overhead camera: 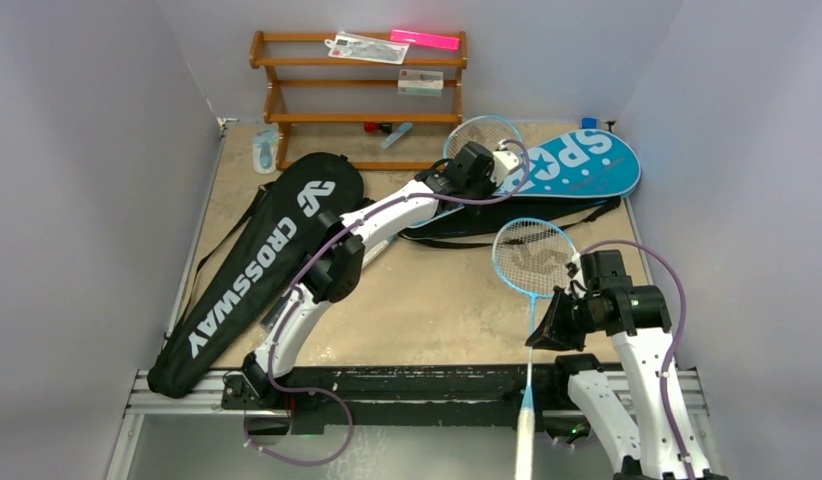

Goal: Pack up the badminton gear
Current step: Place the racket in the racket bag.

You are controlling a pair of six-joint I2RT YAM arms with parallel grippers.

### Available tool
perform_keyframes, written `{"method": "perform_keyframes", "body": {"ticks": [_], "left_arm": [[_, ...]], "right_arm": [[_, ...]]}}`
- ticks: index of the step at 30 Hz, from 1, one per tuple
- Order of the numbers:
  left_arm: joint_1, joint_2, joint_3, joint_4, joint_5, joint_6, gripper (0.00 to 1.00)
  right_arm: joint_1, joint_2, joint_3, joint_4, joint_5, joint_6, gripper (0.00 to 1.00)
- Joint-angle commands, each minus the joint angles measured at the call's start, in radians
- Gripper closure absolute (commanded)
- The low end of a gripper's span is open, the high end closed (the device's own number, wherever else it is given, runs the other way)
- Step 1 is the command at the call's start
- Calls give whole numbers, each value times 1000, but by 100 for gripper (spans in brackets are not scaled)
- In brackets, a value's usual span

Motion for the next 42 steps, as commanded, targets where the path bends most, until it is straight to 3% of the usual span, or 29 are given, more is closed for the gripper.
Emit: {"method": "perform_keyframes", "body": {"ticks": [1, 11, 19, 25, 31, 42], "left_arm": [[3, -68, -9, 39, 39, -29, 100], [-4, -219, -211, 70, 155, -74, 100], [-25, -298, -290, 65, 223, -131, 100], [-34, -374, -363, 88, 353, -203, 100], [-36, -436, -440, 86, 388, -255, 100], [-36, -627, -687, 126, 456, -362, 100]], "right_arm": [[6, -2, -7, 32, -12, 38, 100], [5, 91, 29, 192, 35, 54, 100], [6, 166, 54, 311, 89, 50, 100], [6, 202, -13, 543, 77, 134, 100], [6, 305, -67, 793, 138, 208, 100], [5, 497, -100, 1101, 255, 389, 100]]}}
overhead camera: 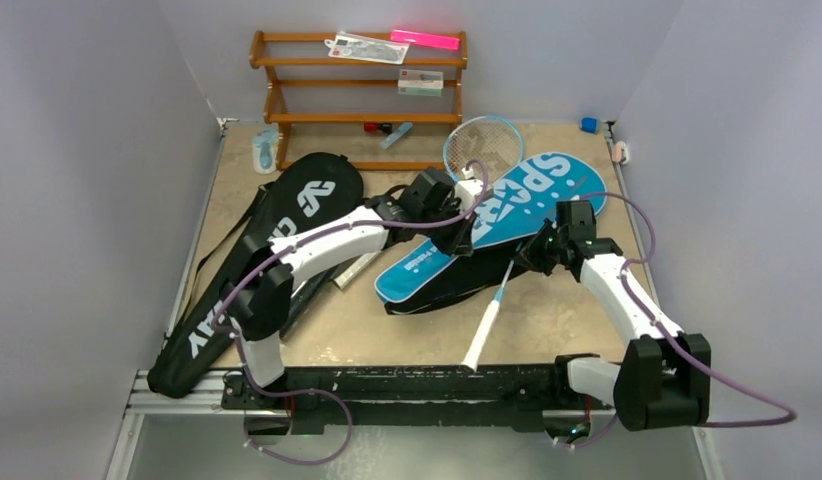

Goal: Pack up the badminton gear
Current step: Place the racket in the racket bag.

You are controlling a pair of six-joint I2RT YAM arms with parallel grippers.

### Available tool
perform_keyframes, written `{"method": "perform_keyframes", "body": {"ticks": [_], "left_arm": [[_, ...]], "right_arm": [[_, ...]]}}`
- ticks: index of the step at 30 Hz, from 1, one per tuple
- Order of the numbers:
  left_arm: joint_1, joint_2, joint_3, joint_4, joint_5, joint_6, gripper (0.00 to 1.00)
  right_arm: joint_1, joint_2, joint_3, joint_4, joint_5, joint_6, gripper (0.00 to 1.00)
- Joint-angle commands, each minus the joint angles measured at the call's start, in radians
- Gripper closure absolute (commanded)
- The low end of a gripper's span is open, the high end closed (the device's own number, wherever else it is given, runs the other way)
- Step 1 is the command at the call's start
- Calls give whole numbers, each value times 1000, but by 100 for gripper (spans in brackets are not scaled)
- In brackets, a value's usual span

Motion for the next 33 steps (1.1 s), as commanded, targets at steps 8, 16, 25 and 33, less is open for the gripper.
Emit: {"method": "perform_keyframes", "body": {"ticks": [8, 16, 25, 33], "left_arm": [[-6, -203, -279, 402, 309, -306, 100], [-29, -203, -334, 457, 350, -351, 100], [-56, -139, -292, 177, 116, -145, 100], [-65, -82, -309, 287, 168, -195, 100]], "right_arm": [[4, 43, -124, 457, 122, 299, 100], [6, 87, -125, 595, 233, 323, 100], [6, 153, -92, 602, 192, 335, 89], [5, 184, -133, 595, 117, 353, 68]]}}
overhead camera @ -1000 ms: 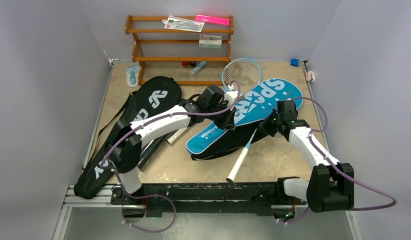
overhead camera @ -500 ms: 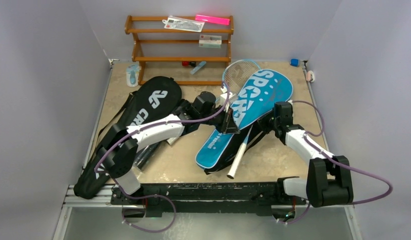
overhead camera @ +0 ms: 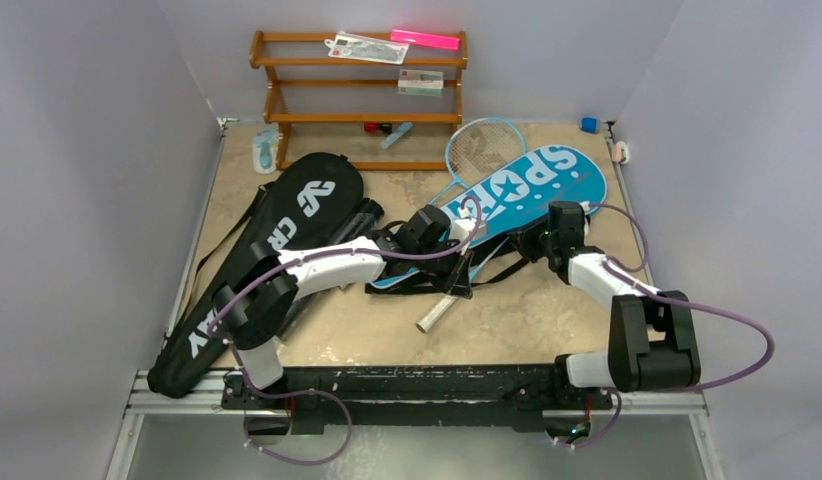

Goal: Pack up the badminton gear
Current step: Place the racket in the racket bag.

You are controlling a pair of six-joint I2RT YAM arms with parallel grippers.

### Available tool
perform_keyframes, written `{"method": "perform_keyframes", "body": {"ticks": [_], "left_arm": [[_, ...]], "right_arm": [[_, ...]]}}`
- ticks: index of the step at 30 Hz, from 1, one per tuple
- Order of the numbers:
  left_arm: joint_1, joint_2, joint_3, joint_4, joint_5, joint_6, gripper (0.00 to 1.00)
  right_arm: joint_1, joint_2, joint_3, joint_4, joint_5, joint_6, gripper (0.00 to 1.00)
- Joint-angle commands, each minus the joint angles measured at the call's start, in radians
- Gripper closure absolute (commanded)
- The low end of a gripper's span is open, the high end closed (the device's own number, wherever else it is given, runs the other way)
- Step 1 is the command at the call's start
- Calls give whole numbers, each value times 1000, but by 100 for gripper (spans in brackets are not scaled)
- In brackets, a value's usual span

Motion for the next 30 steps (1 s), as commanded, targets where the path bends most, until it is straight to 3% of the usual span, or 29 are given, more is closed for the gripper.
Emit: {"method": "perform_keyframes", "body": {"ticks": [1, 5, 10, 12, 17, 22, 30], "left_arm": [[4, 5, 21, 47, 0, 2, 99], [-2, -19, 59, -55, -207, 86, 79], [-35, -68, 39, -98, -487, 220, 63], [-52, -57, 42, -119, -585, 276, 50], [-94, 27, 88, -182, -798, 380, 32], [-109, 113, 118, -192, -884, 448, 27], [-107, 215, 181, -210, -993, 482, 30]], "right_arm": [[0, -12, -4, 49, -8, 4, 69], [-1, -40, -17, 26, 17, -16, 71], [-1, -75, 5, -26, -26, -76, 72], [-1, -93, 2, -37, -34, -89, 75], [-1, -132, 6, -79, -77, -151, 76], [-1, -187, -40, -87, -110, -169, 77], [-1, -274, -86, -109, -128, -214, 79]]}}
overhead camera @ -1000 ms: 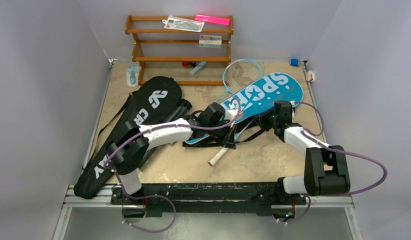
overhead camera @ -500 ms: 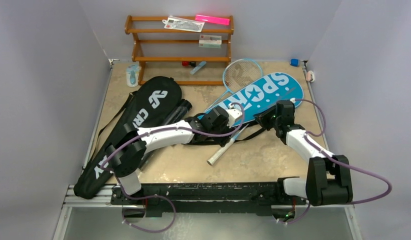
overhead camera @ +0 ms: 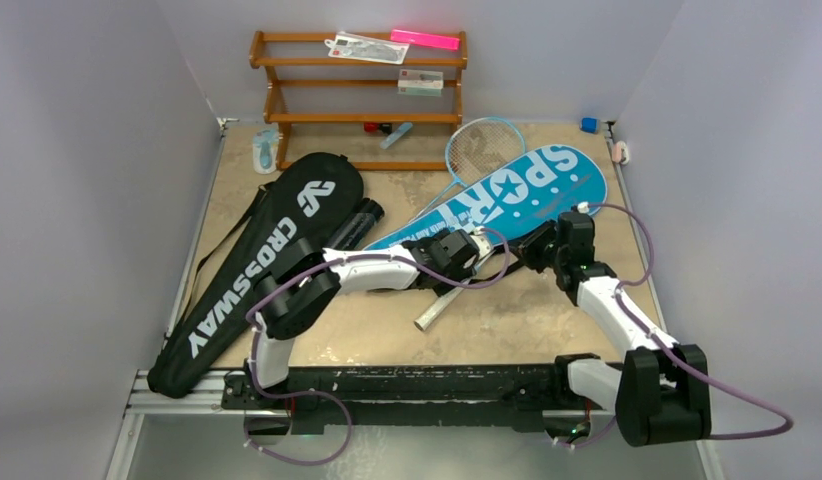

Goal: Pack up the badminton gear
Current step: Place the racket in the racket bag.

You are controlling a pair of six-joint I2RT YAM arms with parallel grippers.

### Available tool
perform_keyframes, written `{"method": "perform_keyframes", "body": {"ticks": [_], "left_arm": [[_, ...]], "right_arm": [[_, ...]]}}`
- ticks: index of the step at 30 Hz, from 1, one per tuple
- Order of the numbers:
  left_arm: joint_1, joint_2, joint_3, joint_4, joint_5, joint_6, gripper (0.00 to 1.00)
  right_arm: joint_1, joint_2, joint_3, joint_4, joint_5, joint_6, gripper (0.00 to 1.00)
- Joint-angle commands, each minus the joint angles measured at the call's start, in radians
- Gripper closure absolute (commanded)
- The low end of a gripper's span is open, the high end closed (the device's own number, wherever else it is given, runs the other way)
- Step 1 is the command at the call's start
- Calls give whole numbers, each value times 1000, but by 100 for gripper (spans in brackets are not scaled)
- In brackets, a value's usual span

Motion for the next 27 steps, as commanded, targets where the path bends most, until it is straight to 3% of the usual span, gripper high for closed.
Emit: {"method": "perform_keyframes", "body": {"ticks": [1, 4, 8, 15, 19, 27], "left_arm": [[0, 17, 62, 1, -133, 38, 32], [1, 6, 62, 19, -161, 41, 43], [1, 6, 62, 44, -200, 67, 75], [0, 21, 66, 65, -282, 89, 100], [2, -31, 78, 58, -200, 40, 100], [56, -32, 187, -52, 219, -167, 100]], "right_arm": [[0, -49, -13, -19, -25, -62, 79], [0, -64, -27, -23, -59, -63, 79], [0, -81, -60, -28, -113, -45, 79], [0, -131, -94, -29, -148, -60, 79], [19, -139, -114, -28, -196, -42, 79], [194, -187, -185, -29, -163, 75, 69]]}}
